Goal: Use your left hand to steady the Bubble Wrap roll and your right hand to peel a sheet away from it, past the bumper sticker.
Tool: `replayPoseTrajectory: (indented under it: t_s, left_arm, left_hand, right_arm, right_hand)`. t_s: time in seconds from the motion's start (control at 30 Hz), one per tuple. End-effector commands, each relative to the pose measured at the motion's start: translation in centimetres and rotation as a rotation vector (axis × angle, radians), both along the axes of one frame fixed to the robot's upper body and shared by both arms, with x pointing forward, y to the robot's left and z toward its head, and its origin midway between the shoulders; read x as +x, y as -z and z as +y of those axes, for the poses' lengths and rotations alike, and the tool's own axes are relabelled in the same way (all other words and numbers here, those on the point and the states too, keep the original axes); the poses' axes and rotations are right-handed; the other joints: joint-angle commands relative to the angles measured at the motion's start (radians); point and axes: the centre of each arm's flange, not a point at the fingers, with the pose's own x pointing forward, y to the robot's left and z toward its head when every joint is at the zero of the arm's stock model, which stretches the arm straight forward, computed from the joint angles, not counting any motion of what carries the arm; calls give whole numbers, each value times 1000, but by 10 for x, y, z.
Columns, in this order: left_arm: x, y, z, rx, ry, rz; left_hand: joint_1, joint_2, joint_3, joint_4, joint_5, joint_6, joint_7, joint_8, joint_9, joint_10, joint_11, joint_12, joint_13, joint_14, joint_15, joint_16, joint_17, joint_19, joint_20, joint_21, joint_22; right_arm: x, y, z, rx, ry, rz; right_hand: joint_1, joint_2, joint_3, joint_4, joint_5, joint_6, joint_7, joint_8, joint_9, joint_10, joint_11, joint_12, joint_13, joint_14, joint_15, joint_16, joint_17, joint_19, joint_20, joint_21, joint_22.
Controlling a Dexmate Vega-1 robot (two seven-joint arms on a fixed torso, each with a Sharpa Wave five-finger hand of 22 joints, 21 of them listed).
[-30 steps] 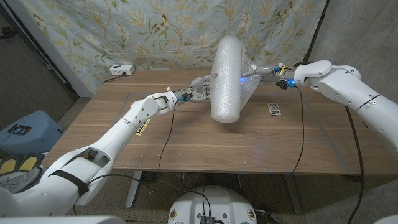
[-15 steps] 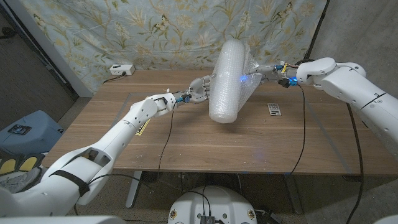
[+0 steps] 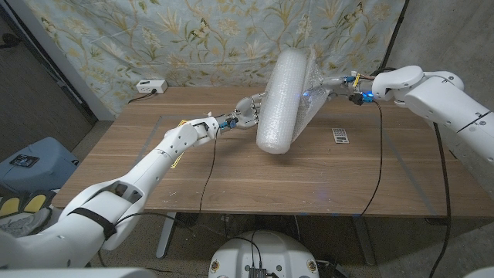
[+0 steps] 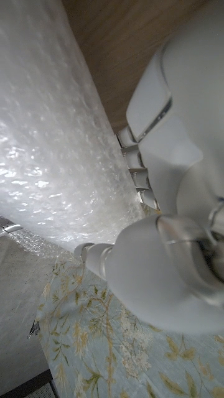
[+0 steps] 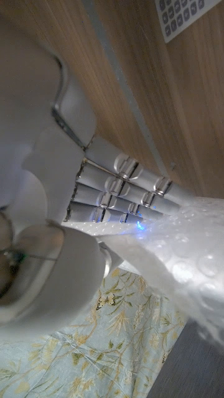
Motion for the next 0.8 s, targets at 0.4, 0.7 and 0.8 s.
replayPoseTrajectory:
  t_s: [0.4,0.7,0.8]
  left_arm:
    - [26,19,-12,-148,112,83]
    - [30,21,-12,-158,106,92]
    - [31,21,-13,-159,108,89]
  left_hand:
    - [-75,-19,-41,14,-30,-100,-31,0,-2,-77,8,-22,-14,-62,7,-23,-2,-44,4,-28,-2]
    - [-81,-16,-42,16,-31,-94,-29,5,-3,-74,6,-19,-16,-64,7,-22,-2,-47,4,-30,-2]
    - [-81,-14,-42,16,-31,-93,-29,6,-3,-72,5,-17,-17,-64,7,-22,-2,-47,4,-30,-2]
  right_arm:
    - [-12,-18,0,-41,58,11]
    - [-16,-20,-2,-34,73,-9]
    - [-17,-21,-3,-31,67,-10]
  right_hand:
    - [66,19,34,-2,5,87,-18,16,7,79,-25,46,18,97,-69,27,18,64,-30,43,6]
    - [99,25,51,-4,6,143,-31,32,19,131,-44,71,25,157,-89,33,24,103,-51,69,7]
    - [109,25,54,-5,7,148,-31,33,22,138,-48,74,24,165,-89,33,25,108,-54,73,7]
